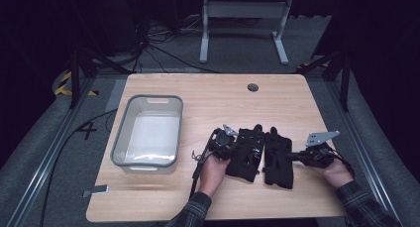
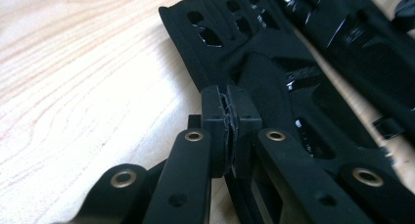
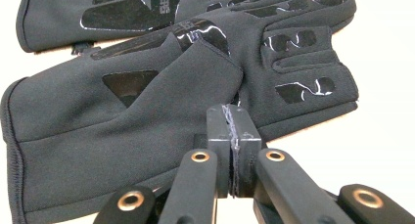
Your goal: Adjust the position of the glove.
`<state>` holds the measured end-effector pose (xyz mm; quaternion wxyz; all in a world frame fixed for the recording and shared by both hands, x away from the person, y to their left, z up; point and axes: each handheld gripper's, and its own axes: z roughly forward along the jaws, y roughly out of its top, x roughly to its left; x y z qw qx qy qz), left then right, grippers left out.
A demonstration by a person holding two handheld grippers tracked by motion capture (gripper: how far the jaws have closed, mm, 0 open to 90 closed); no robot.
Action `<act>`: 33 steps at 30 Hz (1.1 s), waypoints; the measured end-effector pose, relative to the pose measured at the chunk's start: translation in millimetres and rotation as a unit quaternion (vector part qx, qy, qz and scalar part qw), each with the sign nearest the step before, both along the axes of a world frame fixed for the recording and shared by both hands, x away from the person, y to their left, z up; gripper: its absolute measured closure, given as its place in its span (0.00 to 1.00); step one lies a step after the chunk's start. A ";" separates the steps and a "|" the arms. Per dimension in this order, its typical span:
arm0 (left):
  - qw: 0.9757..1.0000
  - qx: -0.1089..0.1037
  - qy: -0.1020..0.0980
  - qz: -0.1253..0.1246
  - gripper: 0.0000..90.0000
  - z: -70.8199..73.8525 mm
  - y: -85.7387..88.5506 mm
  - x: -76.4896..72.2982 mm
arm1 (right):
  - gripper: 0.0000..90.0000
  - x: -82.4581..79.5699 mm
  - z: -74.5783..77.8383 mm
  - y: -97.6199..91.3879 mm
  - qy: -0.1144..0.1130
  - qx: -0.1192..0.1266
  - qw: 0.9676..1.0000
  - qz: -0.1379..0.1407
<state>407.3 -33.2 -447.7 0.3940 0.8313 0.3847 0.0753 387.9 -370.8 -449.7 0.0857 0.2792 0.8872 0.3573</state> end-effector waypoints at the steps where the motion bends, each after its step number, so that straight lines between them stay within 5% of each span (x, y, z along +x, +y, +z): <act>1: 1.000 -0.005 -0.003 -0.002 0.97 2.3 0.7 -0.2 | 1.00 0.0 0.1 0.0 0.000 -0.001 1.000 0.000; 8: 0.998 -0.055 -0.006 -0.009 0.97 13.7 3.3 -3.2 | 1.00 0.1 0.0 0.2 0.000 -0.001 1.000 0.000; 19: 0.994 -0.098 -0.007 -0.038 0.97 31.7 -2.0 -2.4 | 1.00 2.6 -0.6 4.9 0.000 0.001 1.000 0.001; 33: 0.992 -0.112 -0.004 -0.053 0.97 42.2 -0.7 -8.3 | 1.00 6.5 -2.4 21.5 0.001 -0.004 1.000 0.017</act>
